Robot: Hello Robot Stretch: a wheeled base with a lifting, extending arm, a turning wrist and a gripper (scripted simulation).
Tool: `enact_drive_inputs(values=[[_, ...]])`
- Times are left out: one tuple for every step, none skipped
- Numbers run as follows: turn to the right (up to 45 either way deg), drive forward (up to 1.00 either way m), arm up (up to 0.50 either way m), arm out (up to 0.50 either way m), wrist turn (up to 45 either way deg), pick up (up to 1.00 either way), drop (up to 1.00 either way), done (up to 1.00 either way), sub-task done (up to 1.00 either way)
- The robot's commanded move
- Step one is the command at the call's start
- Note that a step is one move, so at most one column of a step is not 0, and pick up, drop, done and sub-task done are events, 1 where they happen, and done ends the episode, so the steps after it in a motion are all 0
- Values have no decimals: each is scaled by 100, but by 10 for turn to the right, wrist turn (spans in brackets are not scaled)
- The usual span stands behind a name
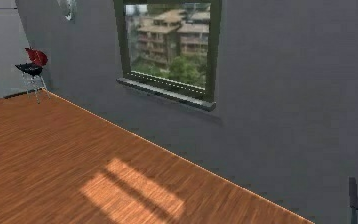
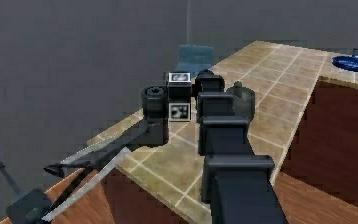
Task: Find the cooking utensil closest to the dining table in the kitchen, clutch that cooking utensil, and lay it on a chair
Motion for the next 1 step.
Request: enact_drive_inputs(values=[[0, 0, 0, 0, -240, 0, 0, 0, 0]])
